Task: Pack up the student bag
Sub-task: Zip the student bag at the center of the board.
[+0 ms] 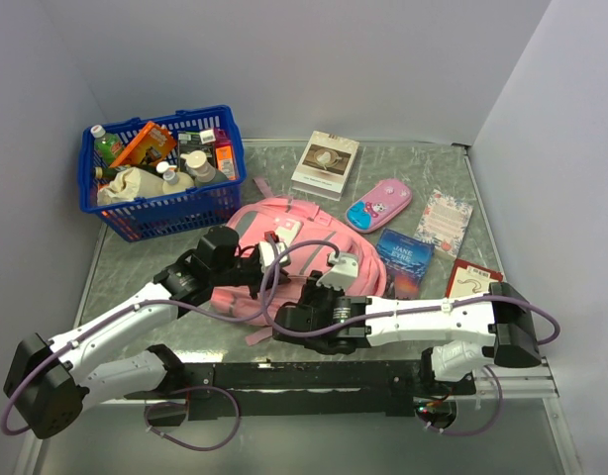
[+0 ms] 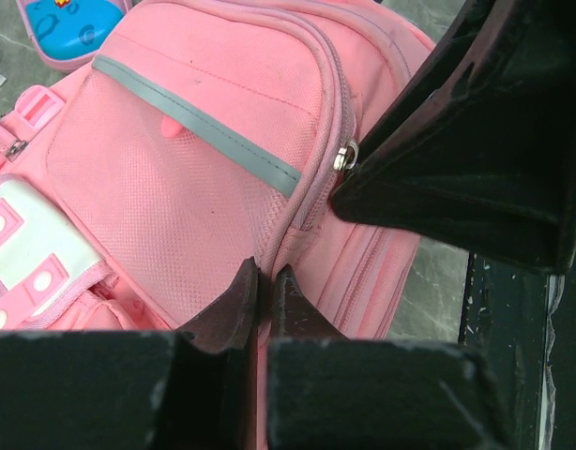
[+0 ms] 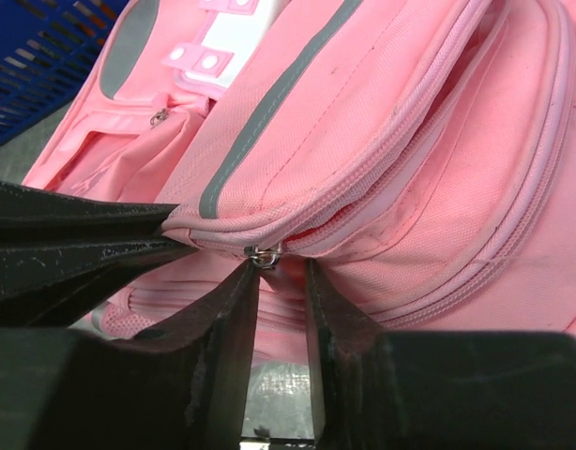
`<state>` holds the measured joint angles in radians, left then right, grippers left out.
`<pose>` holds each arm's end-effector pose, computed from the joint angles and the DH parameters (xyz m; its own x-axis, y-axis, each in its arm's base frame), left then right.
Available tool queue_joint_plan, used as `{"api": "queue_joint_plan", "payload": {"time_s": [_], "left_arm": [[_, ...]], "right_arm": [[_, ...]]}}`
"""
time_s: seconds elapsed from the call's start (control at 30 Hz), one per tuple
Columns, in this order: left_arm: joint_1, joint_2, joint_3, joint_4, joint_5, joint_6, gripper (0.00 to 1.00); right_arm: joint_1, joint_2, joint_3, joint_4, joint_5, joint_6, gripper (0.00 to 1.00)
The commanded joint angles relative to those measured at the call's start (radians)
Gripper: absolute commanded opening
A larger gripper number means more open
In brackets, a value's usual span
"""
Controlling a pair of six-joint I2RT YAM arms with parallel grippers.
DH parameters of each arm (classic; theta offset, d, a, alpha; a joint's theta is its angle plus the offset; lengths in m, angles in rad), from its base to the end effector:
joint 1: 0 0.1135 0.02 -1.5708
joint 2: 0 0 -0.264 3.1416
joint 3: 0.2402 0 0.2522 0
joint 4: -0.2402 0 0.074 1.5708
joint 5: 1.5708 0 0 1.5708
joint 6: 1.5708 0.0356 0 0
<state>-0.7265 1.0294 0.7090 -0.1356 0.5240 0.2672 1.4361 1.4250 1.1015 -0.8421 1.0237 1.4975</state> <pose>0.1597 -0.1657 0.2734 -0.0770 0.3742 -0.9241 0.9655 0.2592 0.0245 0.0663 0.2629 0.2687 -0.4781 0.3357 -0.8116 0.0887 0.9378 0.3357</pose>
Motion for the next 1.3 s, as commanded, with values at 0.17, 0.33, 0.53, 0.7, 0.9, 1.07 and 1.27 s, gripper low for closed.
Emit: {"api": "queue_joint_plan", "payload": {"time_s": [0.17, 0.33, 0.53, 0.7, 0.9, 1.07, 1.27], "left_arm": [[-0.010, -0.086, 0.063, 0.139, 0.082, 0.003, 0.01], [-0.010, -0.092, 0.069, 0.039, 0.070, 0.090, 0.01], [-0.008, -0.121, 0.066, -0.103, 0.099, 0.263, 0.01], [-0.008, -0.170, 0.044, -0.249, 0.136, 0.504, 0.01], [-0.010, -0.187, 0.060, -0.441, 0.172, 0.726, 0.01], [-0.008, -0.195, 0.073, -0.607, 0.171, 0.897, 0.01], [-0.008, -0.212, 0.052, -0.510, 0.143, 0.805, 0.15]], "right_arm": [[0.015, -0.129, -0.112, -0.132, 0.044, -0.080, 0.13], [0.009, -0.274, -0.218, 0.047, 0.009, -0.276, 0.06], [-0.074, -0.448, -0.351, 0.270, -0.111, -0.509, 0.04], [-0.187, -0.526, -0.406, 0.371, -0.250, -0.678, 0.04], [-0.313, -0.525, -0.400, 0.383, -0.315, -0.766, 0.04], [-0.370, -0.500, -0.382, 0.397, -0.309, -0.833, 0.04], [-0.373, -0.491, -0.405, 0.439, -0.358, -0.835, 0.03]]}}
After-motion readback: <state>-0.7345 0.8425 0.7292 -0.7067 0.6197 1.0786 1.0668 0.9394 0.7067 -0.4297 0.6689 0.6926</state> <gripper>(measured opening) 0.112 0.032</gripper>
